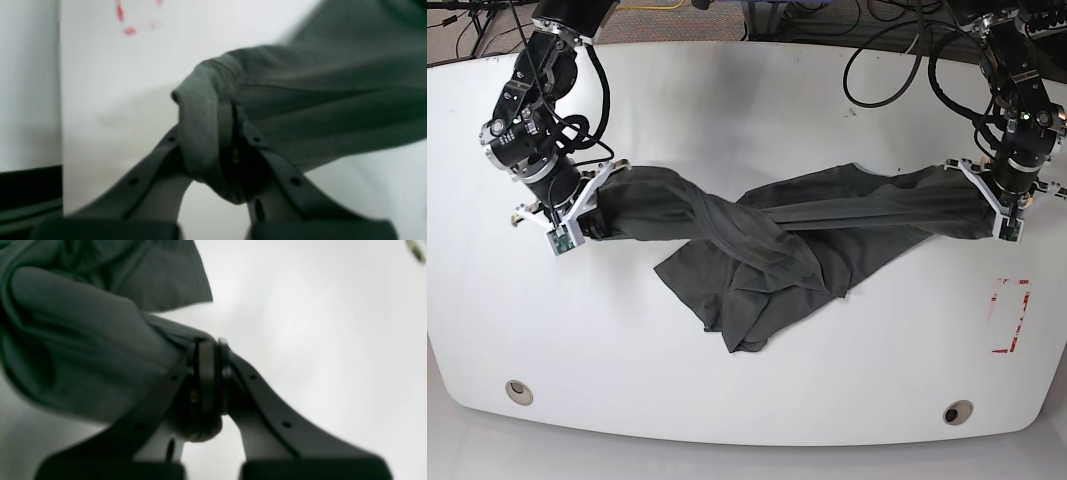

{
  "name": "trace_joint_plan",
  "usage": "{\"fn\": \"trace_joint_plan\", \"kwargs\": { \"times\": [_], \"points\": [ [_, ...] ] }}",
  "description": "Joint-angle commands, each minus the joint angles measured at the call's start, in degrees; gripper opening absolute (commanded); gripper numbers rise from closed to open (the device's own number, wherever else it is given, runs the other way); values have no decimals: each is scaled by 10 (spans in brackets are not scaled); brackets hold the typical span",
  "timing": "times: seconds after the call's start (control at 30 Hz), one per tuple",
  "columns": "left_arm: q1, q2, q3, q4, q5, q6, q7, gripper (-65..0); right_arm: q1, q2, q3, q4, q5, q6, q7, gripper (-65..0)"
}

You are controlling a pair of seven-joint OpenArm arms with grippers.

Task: Fold the T-shirt properly
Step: 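Lower the shirt and open the left gripper, releasing its edge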

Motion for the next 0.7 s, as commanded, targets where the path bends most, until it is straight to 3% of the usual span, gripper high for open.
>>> {"fn": "trace_joint_plan", "kwargs": {
  "times": [0.0, 0.17, 0.3, 0.5, 0.63, 0.67],
  "points": [
    [-42, -10, -9, 19, 30, 15, -4, -643, 46, 25, 10, 31, -13, -16, 16, -650],
    [-83, -6, -13, 22, 31, 14, 4, -644, 88, 40, 2, 27, -12, -16, -3, -642],
    [-79, -5, -17, 13, 32, 8, -2, -646, 74, 46, -15, 13, -15, -16, -10, -612],
    [14, -9, -29, -3, 33, 3, 2, -640, -47, 39, -38, -14, -8, -16, 20, -273],
    [70, -21, -36, -5, 36, 3, 9, -598, -87, 42, -22, 0, -33, -16, 36, -88],
    [75, -25, -35, -4, 37, 2, 10, -576, -89, 41, -18, 1, -35, -16, 37, -84]
  ]
}}
